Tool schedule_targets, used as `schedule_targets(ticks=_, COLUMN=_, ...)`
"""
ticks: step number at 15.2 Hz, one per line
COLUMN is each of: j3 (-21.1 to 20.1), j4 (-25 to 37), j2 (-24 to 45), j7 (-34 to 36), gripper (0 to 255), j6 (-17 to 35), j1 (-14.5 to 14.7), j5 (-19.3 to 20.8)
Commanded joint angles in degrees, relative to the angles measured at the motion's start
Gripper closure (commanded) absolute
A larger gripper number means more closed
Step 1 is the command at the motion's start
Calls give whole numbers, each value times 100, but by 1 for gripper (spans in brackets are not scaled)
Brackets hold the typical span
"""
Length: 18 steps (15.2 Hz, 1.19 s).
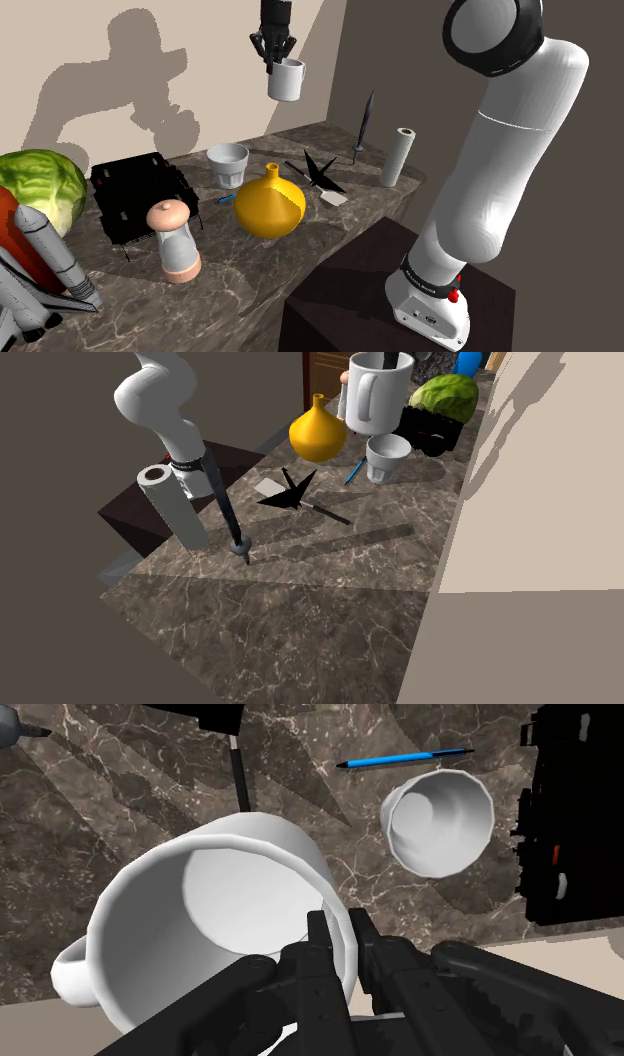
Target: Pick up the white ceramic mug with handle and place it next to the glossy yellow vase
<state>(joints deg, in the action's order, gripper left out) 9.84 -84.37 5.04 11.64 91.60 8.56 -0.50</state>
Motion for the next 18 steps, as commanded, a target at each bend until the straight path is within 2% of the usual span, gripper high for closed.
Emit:
schedule_targets(ticks=1, j3=-59, j4=-59, j2=17, j7=140, gripper=255, j6=80, j1=73, j5=8)
schedule_targets(ticks=18, j3=-71, j4=-1577, j2=-142, j7=163, gripper=255, j6=1441, j1=90, j5=34)
